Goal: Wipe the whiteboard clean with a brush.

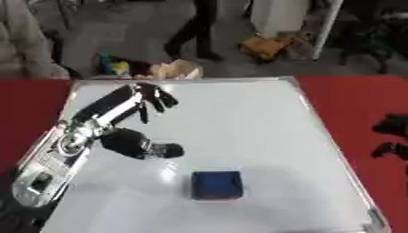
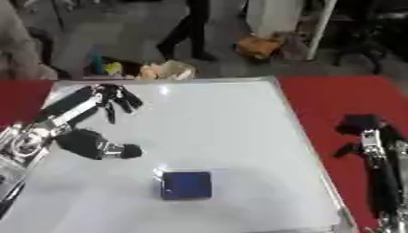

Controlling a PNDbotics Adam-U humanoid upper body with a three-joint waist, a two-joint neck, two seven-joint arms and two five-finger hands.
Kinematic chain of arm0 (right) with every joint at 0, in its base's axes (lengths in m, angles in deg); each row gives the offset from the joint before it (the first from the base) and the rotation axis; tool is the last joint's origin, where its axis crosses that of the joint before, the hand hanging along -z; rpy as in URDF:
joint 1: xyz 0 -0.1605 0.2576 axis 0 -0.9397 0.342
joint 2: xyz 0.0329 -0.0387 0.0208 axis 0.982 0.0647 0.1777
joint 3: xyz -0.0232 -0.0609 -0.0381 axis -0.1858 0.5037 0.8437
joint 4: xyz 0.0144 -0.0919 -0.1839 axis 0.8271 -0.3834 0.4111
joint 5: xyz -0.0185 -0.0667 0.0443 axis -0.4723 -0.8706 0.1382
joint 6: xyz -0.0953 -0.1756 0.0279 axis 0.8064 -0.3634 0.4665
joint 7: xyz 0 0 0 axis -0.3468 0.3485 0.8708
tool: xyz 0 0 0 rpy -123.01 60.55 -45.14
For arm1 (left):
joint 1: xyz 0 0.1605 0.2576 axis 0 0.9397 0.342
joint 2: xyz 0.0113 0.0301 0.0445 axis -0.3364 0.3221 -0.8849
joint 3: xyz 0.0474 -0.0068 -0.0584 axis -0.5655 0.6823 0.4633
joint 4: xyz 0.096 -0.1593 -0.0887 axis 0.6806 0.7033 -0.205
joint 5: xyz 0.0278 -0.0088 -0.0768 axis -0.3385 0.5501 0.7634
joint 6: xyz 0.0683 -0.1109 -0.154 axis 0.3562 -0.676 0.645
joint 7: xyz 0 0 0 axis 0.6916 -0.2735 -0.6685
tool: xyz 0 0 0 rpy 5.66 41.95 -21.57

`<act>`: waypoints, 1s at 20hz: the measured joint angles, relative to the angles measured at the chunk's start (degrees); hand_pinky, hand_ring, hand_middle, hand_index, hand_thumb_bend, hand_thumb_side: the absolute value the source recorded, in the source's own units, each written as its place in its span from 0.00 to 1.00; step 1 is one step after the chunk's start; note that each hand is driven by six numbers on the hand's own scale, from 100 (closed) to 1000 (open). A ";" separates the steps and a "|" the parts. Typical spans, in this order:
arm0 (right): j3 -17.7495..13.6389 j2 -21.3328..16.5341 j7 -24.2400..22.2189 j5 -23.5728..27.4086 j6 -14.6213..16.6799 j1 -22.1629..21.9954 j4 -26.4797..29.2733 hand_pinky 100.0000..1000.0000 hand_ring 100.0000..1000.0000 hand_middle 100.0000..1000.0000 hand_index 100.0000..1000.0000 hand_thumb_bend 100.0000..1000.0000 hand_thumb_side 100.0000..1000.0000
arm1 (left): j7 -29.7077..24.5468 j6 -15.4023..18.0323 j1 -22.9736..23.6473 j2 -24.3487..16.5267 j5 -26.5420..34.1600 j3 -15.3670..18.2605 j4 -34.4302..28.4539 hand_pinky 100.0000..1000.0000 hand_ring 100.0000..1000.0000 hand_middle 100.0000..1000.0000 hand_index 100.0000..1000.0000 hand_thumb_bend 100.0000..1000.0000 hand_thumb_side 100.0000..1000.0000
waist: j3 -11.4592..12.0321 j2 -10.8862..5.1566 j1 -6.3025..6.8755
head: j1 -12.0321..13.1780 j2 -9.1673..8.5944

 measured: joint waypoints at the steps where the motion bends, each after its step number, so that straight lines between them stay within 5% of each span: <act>1: 0.06 -0.02 -0.04 0.00 -0.02 0.00 0.00 0.29 0.61 0.53 0.64 0.00 0.75 | -0.01 0.33 -0.25 0.41 -1.01 -0.29 0.44 0.40 0.61 0.61 0.76 0.73 0.48 | -0.05 0.00 -0.04 | 0.00 -0.04; 20: 1.43 -0.30 -1.67 0.09 -0.19 0.59 0.00 0.28 0.60 0.52 0.64 0.00 0.75 | 0.42 4.21 -1.75 8.50 -16.10 -3.62 8.58 0.34 0.56 0.56 0.73 0.70 0.39 | -1.78 0.32 -0.91 | -0.04 -0.77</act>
